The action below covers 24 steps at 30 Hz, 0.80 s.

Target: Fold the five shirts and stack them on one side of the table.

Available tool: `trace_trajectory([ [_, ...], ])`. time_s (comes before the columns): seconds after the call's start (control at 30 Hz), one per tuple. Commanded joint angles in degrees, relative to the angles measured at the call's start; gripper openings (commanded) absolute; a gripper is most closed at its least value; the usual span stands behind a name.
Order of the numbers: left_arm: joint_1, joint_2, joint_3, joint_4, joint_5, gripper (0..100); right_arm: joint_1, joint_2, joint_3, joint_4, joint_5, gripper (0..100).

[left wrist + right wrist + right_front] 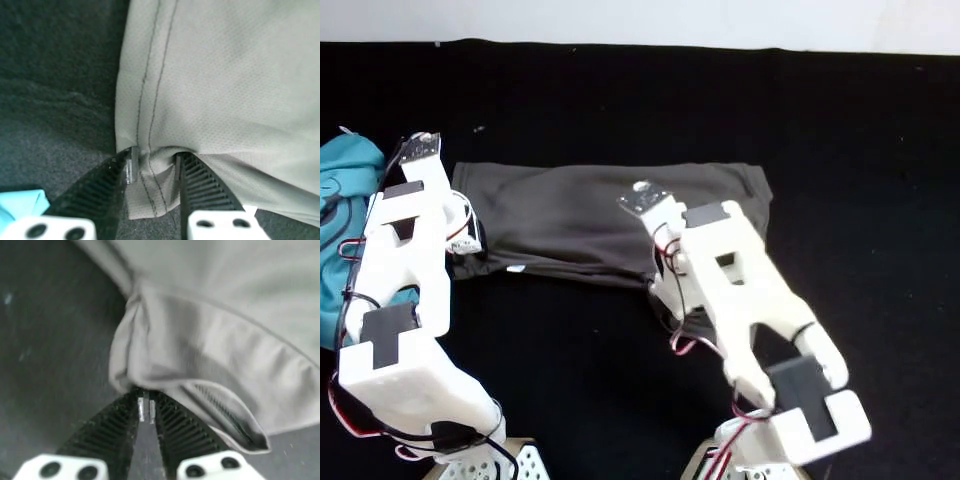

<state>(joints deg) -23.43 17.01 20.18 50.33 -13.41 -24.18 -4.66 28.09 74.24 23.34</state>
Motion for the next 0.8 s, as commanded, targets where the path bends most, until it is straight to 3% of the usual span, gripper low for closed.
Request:
trace_trajectory([
  [0.0,0.7,0.4,0.4,-1.0,-0.1,14,1.9,-8.5,-0.3,3.5,2.5,0.6],
  [0.17,0.7,0.4,0.4,-1.0,-0.1,14,9.9,-15.4,0.9,-3.2,5.9,0.6],
  [0.33,0.7,0.4,0.4,-1.0,-0.1,14,15.9,-8.5,8.0,-21.9,6.0,0.6],
  [0.4,0.7,0.4,0.4,-1.0,-0.1,14,15.9,-3.8,9.5,-24.7,6.0,0.6],
  [0.53,0.7,0.4,0.4,-1.0,-0.1,14,13.8,-0.1,9.8,-18.9,6.0,0.6],
  [0.77,0.7,0.4,0.3,-1.0,-0.1,14,6.8,-6.9,10.4,-5.2,6.2,0.6],
])
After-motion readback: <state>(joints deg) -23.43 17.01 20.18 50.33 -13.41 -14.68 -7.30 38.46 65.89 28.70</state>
